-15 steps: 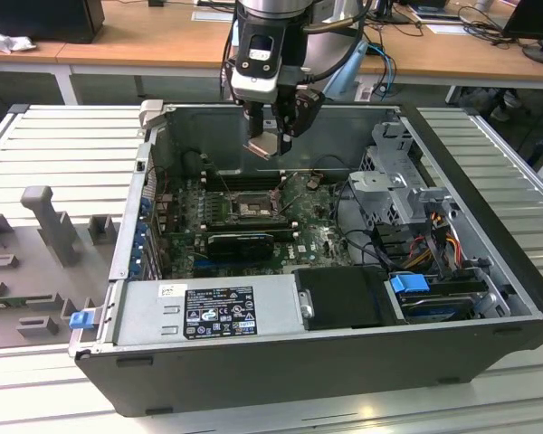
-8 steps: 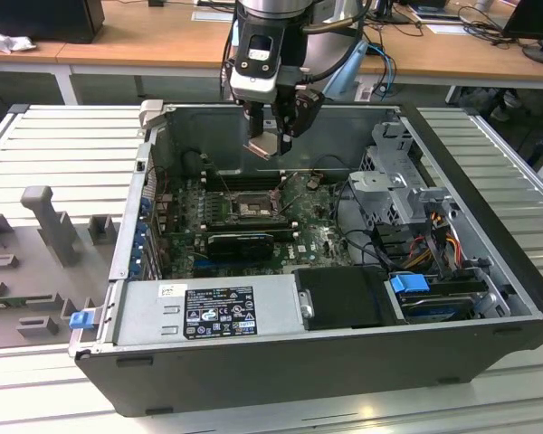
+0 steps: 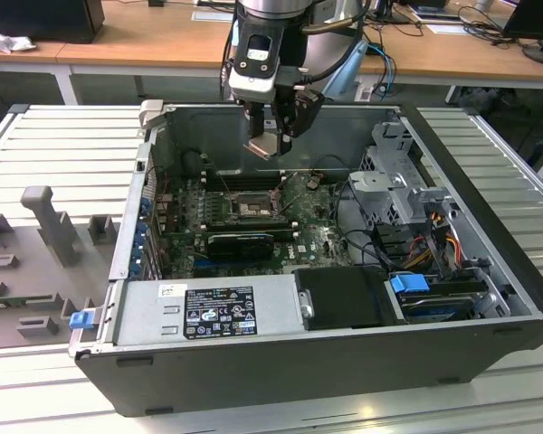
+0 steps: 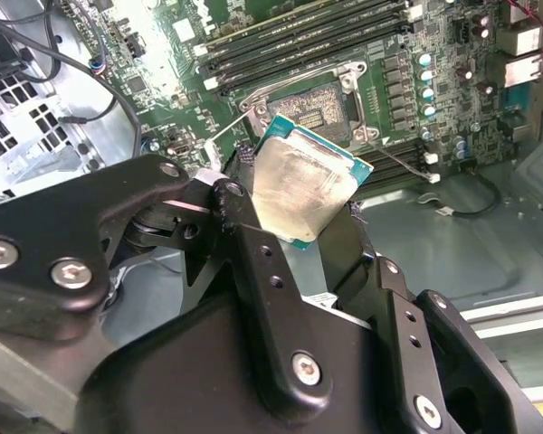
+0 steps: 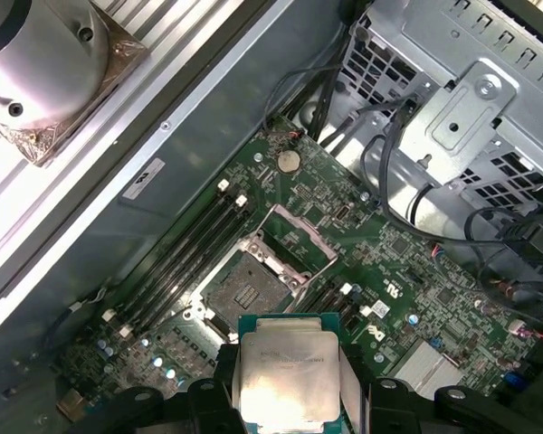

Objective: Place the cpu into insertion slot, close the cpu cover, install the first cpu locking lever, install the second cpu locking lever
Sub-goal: 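Place the cpu into insertion slot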

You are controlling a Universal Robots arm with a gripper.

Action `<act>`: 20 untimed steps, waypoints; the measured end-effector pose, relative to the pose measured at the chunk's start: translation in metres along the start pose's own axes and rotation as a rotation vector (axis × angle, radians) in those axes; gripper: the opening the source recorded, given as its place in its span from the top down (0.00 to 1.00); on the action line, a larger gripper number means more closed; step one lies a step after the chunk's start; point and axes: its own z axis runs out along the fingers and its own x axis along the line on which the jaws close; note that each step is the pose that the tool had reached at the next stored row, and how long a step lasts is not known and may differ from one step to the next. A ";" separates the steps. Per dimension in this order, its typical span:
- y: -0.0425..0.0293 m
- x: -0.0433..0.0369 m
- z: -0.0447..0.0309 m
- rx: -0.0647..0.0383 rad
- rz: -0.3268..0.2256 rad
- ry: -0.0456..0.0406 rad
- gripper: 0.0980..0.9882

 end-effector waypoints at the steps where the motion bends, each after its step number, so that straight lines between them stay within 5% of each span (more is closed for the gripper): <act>1: 0.0000 0.0000 0.0001 0.000 0.002 -0.0001 0.52; 15: 0.0000 0.0000 0.0004 -0.001 0.036 -0.0032 0.52; 20: -0.0001 0.0000 0.0008 -0.002 0.105 -0.0093 0.52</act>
